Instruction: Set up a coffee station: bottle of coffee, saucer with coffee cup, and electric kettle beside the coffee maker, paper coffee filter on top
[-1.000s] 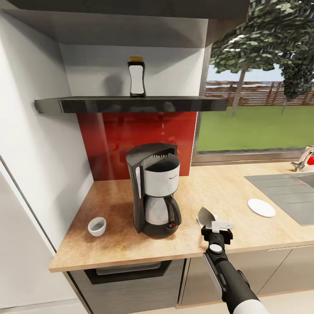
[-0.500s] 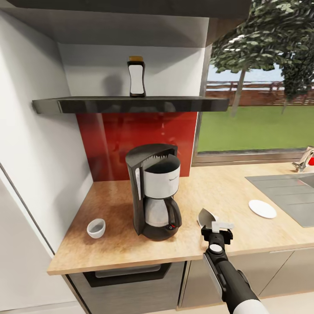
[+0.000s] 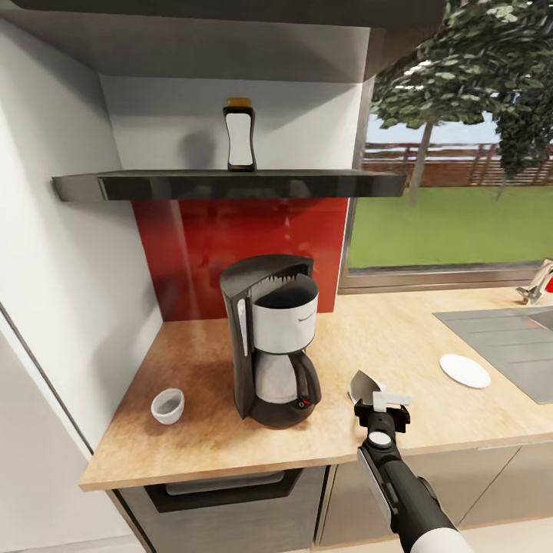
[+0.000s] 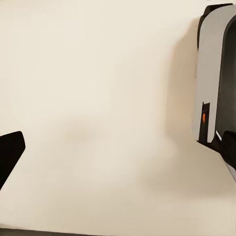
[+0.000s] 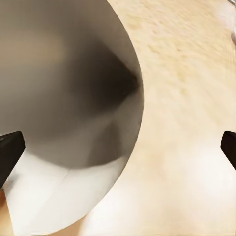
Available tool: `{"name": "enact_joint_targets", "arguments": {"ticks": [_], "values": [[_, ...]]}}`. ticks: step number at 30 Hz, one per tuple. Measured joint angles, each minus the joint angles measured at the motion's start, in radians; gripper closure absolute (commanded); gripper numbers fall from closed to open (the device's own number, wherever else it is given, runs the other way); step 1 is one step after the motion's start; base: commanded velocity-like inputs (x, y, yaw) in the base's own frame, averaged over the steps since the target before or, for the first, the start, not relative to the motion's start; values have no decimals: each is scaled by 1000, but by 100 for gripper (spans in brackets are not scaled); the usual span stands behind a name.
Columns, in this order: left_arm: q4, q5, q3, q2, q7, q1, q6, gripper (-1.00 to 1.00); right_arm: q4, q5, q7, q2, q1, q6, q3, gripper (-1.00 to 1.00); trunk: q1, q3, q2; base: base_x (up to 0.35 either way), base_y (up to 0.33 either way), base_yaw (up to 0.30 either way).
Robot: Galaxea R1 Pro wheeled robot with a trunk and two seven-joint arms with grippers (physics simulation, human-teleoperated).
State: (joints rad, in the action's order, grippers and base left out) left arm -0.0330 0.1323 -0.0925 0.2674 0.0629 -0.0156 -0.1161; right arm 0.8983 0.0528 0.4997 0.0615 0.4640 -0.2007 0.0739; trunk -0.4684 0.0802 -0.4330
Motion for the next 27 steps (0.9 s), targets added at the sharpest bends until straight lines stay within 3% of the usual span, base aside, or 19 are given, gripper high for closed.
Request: {"name": "enact_joint_targets", "arguments": {"ticks": [9,27], "values": [[0,0,0,1,0,0,0,-100,-32,0,0,0,0,44,-1,-100,0,0,0,14,0,0],[1,0,0,1,0,1,0,-100,-44,0,0,0,0,48,-1,-100,0,0,0,48,0,0]]}}
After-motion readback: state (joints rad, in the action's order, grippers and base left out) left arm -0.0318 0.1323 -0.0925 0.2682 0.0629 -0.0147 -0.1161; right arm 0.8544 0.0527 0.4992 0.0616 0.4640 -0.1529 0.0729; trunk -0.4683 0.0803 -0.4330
